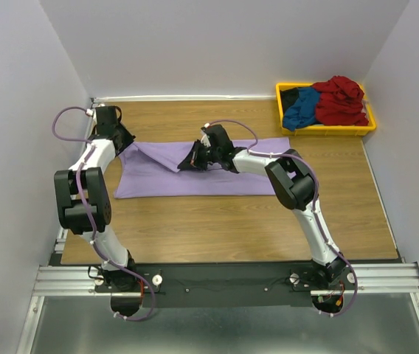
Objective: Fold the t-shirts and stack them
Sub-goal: Fold the tshirt
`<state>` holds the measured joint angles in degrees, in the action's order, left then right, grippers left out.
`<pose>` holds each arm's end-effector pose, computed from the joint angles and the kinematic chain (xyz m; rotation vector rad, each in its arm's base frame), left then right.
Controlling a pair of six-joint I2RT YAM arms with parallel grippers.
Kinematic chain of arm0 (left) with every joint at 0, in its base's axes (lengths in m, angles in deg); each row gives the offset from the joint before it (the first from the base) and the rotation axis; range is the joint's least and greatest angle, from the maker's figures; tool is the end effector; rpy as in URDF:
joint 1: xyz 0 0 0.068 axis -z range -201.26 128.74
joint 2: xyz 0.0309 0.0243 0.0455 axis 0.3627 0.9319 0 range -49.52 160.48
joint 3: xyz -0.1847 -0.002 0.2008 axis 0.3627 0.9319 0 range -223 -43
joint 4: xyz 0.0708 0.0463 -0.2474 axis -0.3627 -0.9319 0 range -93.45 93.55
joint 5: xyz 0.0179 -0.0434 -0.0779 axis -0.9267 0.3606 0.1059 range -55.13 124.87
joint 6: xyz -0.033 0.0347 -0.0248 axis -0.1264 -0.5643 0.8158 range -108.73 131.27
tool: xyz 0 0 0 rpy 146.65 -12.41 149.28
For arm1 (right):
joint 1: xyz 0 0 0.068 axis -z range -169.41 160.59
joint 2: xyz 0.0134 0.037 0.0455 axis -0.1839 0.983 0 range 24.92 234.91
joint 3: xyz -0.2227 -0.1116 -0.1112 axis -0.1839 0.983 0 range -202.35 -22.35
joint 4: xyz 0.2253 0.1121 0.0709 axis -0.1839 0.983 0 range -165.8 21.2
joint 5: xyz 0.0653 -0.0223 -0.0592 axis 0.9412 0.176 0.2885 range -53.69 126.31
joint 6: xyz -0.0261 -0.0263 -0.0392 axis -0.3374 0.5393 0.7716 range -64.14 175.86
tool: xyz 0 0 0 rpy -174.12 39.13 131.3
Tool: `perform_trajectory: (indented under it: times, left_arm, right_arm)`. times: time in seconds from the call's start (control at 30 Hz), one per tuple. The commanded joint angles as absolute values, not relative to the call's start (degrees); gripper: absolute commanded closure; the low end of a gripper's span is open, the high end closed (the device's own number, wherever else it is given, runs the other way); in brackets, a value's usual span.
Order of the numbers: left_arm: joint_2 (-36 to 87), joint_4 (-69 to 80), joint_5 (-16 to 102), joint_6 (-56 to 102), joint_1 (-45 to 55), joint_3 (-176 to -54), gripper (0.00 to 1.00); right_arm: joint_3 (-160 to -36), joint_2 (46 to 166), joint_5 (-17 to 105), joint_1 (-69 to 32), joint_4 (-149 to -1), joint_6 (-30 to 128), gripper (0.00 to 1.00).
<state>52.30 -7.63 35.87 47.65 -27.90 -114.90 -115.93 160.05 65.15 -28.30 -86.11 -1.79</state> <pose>0.3964 0.0453 0.2296 -0.8366 2.1479 -0.2883 0.3940 0.3400 0.1275 0.0484 2.4435 1.4304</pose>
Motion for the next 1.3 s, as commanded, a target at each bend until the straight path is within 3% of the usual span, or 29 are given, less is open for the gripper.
perform_trajectory:
  times: [0.0, 0.43, 0.6, 0.73, 0.8, 0.9, 1.07, 1.27]
  left_arm:
    - [49.18, -6.2, 34.52, 47.4, -28.3, -112.61, 0.99]
    - [45.05, -3.65, 30.04, 48.98, -28.82, -103.29, 0.99]
    - [45.22, -3.74, 29.34, 49.33, -28.91, -101.54, 0.98]
    - [45.05, -2.43, 28.98, 49.59, -28.91, -99.35, 0.91]
    - [44.7, -2.07, 28.89, 49.86, -28.91, -98.46, 0.87]
    - [42.94, -1.98, 28.72, 50.03, -28.82, -97.41, 0.75]
    - [36.72, -3.39, 27.14, 49.51, -28.82, -96.18, 0.59]
    - [31.61, -5.85, 27.13, 48.71, -26.11, -94.42, 0.64]
  right_arm:
    - [-116.83, 160.53, 67.07, -28.08, -83.89, 0.13, 0.99]
    - [-116.39, 162.11, 68.65, -28.08, -81.43, 1.54, 0.98]
    - [-116.48, 162.38, 68.39, -28.08, -80.46, 2.68, 0.94]
    - [-116.83, 162.38, 68.12, -28.08, -79.93, 3.21, 0.84]
    - [-116.83, 161.85, 67.86, -28.08, -79.58, 3.82, 0.73]
    - [-116.92, 159.93, 67.07, -27.99, -78.18, 6.36, 0.61]
    - [-117.09, 154.56, 64.36, -27.11, -71.08, 13.74, 0.5]
    - [-110.6, 144.56, 55.5, -24.04, -62.29, 26.31, 0.5]
